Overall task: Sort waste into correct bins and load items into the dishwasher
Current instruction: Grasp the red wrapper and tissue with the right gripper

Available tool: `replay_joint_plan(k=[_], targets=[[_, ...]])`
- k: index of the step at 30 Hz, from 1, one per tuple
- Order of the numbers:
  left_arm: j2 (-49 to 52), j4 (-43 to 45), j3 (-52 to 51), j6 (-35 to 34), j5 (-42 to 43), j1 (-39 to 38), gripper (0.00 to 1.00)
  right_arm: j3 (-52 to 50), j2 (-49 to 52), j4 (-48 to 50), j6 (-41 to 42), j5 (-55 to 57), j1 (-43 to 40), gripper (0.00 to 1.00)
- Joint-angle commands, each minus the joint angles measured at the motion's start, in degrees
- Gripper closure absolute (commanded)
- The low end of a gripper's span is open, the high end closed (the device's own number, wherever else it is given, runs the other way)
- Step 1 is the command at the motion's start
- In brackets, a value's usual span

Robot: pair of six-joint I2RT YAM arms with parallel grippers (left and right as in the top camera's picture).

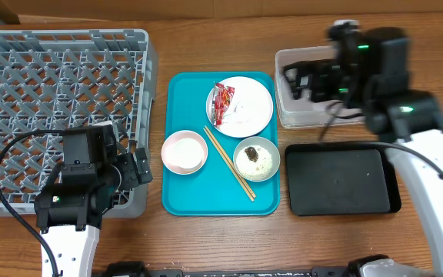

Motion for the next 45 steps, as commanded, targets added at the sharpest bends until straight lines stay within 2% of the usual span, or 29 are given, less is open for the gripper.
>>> replay_joint_plan(k=[1, 4, 9, 12, 14, 16, 19, 20, 21, 22, 23, 26, 33, 34, 36, 37, 38, 39, 40, 43, 45], targets=[[0.0, 0.3, 1.6, -0.1, 0.7, 0.3, 0.00, 1.6, 5.8, 2.9, 0.0, 10.6, 8.1, 0.03], [0.0, 0.2, 1.6, -0.2, 0.7, 0.3, 0.00, 1.6, 13.5, 7.0, 0.0, 15.3, 12.8, 0.03], [0.0, 0.2, 1.6, -0.1, 0.7, 0.3, 0.00, 1.6, 26.4, 12.2, 3.4, 17.3, 14.3, 0.06], [0.1, 0.2, 1.6, -0.1, 0.7, 0.3, 0.00, 1.6, 32.7, 13.6, 9.4, 17.1, 14.3, 0.14], [0.2, 0.2, 1.6, -0.1, 0.7, 0.3, 0.00, 1.5, 35.2, 13.4, 10.7, 17.1, 14.4, 0.21], [0.2, 0.2, 1.6, -0.1, 0.7, 0.3, 0.00, 1.5, 37.0, 12.5, 12.4, 17.1, 14.4, 0.29], [0.2, 0.2, 1.6, -0.1, 0.7, 0.3, 0.00, 1.7, 36.5, 12.1, 12.7, 15.1, 14.4, 0.52], [0.2, 0.2, 1.6, -0.1, 0.7, 0.3, 0.00, 2.6, 35.1, 11.1, 12.7, 14.7, 14.3, 0.72], [0.2, 0.2, 1.6, -0.1, 0.7, 0.3, 0.00, 3.5, 33.7, 10.1, 12.5, 14.7, 14.0, 0.83], [0.2, 0.2, 1.6, -0.1, 0.7, 0.3, 0.00, 5.1, 31.6, 8.5, 12.3, 14.8, 13.5, 0.92], [0.2, 0.2, 1.6, -0.1, 0.7, 0.3, 0.00, 7.2, 29.0, 6.8, 12.2, 15.2, 12.7, 0.95], [0.2, 0.2, 1.6, -0.1, 0.7, 0.3, 0.00, 10.0, 19.9, 2.0, 12.1, 20.9, 7.9, 0.96], [0.2, 0.3, 1.6, -0.1, 0.6, 0.3, 0.00, 9.0, 19.7, -6.0, 12.1, 22.9, 0.7, 0.95], [0.2, 0.3, 1.6, -0.1, 0.6, 0.3, 0.00, 8.3, 19.9, -6.4, 12.1, 22.9, -0.3, 0.87], [0.2, 0.3, 1.6, -0.1, 0.6, 0.3, 0.00, 7.8, 20.0, -6.6, 12.1, 22.9, -1.2, 0.82], [0.2, 0.2, 1.6, -0.1, 0.6, 0.3, 0.00, 7.8, 20.0, -6.5, 12.1, 22.2, -1.7, 0.67], [0.2, 0.2, 1.6, -0.1, 0.6, 0.3, 0.00, 7.9, 19.9, -6.1, 12.1, 21.4, -1.9, 0.56], [0.2, 0.3, 1.6, -0.1, 0.6, 0.3, 0.00, 7.9, 19.5, -4.4, 12.1, 19.7, -2.2, 0.54], [0.2, 0.3, 1.6, -0.1, 0.5, 0.3, 0.00, 8.1, 19.0, -3.2, 12.1, 17.6, -2.3, 0.43], [0.2, 0.3, 1.6, -0.1, 0.5, 0.3, 0.00, 9.0, 17.9, 1.8, 12.1, 5.7, -1.3, 0.43], [0.2, 0.3, 1.6, -0.1, 0.5, 0.3, 0.00, 9.0, 18.3, 4.2, 12.1, 2.7, 0.9, 0.43]])
